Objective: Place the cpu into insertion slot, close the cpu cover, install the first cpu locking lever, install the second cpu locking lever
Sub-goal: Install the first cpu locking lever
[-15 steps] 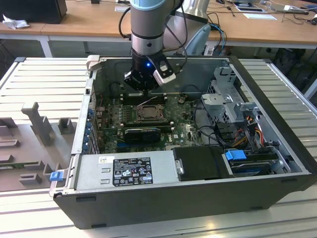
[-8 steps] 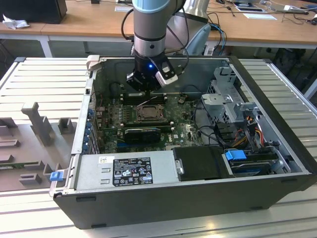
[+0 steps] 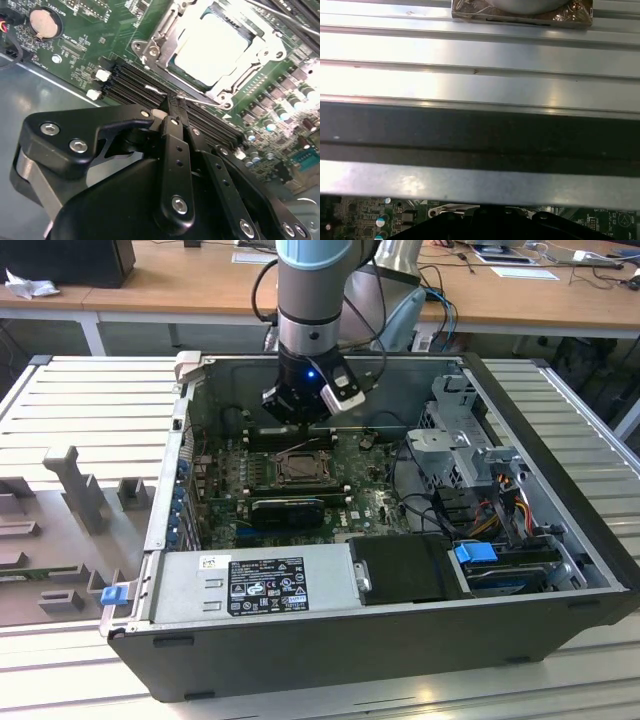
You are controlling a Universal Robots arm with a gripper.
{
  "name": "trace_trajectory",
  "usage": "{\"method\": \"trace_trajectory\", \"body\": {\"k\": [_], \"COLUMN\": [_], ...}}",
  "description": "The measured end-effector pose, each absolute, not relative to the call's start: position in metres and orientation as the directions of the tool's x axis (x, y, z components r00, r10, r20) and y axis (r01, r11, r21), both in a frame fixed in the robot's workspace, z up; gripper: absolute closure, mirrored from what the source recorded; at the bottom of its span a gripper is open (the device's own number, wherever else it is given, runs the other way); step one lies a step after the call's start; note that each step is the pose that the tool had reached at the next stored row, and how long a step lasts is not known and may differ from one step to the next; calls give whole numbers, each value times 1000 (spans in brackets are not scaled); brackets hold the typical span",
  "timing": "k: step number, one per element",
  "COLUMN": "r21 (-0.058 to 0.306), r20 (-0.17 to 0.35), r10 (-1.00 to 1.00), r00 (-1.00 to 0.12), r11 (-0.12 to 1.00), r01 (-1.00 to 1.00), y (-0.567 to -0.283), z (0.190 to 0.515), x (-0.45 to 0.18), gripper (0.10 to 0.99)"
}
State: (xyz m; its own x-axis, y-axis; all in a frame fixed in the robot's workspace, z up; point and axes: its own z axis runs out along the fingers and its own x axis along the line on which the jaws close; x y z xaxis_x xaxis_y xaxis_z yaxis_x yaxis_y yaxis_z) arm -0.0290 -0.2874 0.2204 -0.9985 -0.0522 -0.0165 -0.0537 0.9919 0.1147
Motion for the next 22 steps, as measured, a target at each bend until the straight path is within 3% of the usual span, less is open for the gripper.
{"method": "trace_trajectory", "body": {"k": [22], "r21": [97], "r20": [-16], "r10": [-51], "r00": [-999], "r11": [994], "r01": [-53], "y": [-288], "z": [203], "x": [-19], "gripper": [980]}}
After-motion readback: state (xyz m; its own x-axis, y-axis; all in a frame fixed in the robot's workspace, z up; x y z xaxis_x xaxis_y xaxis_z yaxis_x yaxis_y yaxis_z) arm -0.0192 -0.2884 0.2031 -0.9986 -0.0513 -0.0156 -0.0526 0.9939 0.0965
